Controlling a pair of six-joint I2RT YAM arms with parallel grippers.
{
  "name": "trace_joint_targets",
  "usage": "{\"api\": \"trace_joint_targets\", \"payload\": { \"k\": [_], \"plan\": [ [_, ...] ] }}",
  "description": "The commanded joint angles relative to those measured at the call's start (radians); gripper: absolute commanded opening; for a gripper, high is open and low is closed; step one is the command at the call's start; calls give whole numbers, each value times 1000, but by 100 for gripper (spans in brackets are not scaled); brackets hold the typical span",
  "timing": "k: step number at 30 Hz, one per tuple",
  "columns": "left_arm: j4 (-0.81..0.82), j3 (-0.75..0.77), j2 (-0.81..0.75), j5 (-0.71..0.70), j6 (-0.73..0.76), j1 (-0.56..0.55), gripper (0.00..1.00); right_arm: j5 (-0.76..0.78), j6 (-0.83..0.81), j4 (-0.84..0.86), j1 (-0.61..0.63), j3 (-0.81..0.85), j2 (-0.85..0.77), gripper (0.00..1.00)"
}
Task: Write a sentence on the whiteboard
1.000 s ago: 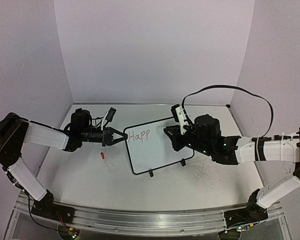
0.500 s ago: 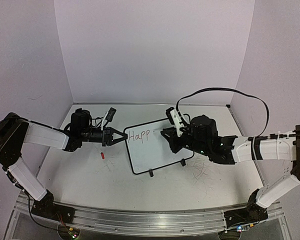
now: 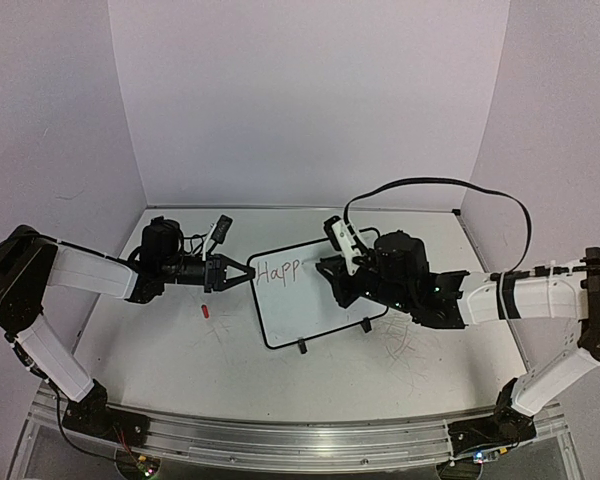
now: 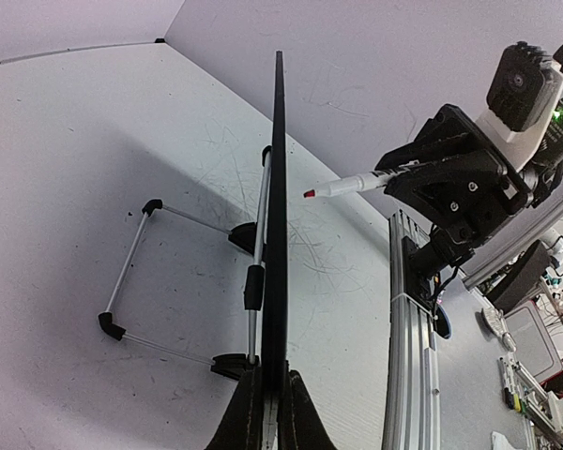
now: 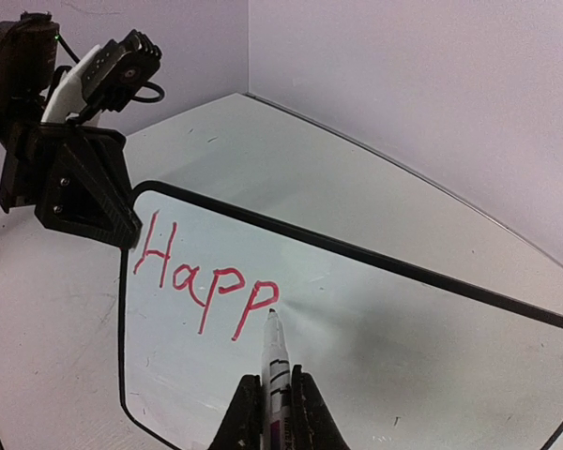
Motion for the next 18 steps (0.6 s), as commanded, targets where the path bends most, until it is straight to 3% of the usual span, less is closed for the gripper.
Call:
{"api": "trace_joint_targets", "payload": {
  "k": [1, 18],
  "plan": [
    [-25, 25, -8, 26, 17, -3, 0, 38, 3, 39, 2, 22, 0, 0],
    [-27, 23, -14, 26, 20, -3, 0, 49, 16, 71, 2, 72, 37, 0]
  ]
}}
